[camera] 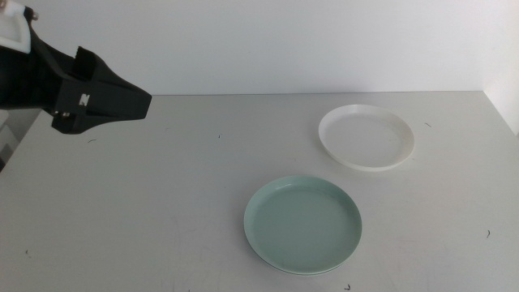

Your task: Stack the three bowls on top of each other.

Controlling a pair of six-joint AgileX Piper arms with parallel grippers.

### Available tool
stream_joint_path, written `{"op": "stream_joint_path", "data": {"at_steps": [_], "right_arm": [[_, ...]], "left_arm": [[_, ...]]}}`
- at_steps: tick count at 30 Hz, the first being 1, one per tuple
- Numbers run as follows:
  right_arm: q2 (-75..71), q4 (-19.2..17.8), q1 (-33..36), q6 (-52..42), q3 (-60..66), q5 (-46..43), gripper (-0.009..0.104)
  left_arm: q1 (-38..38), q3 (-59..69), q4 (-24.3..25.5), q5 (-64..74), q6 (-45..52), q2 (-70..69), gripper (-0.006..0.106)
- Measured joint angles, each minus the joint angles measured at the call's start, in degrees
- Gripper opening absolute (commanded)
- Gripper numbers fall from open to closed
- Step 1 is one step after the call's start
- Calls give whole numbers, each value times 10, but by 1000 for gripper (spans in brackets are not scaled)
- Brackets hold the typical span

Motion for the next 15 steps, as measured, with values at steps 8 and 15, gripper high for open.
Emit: {"op": "stream_joint_path", "data": {"at_steps": [8, 15], "right_arm": [[162, 62, 0, -21, -160, 66, 50], [320, 80, 0, -20, -307, 110, 50]], "left_arm": [[0, 0, 0, 0, 0, 0, 105], [0, 0, 1, 0, -1, 0, 105]]}}
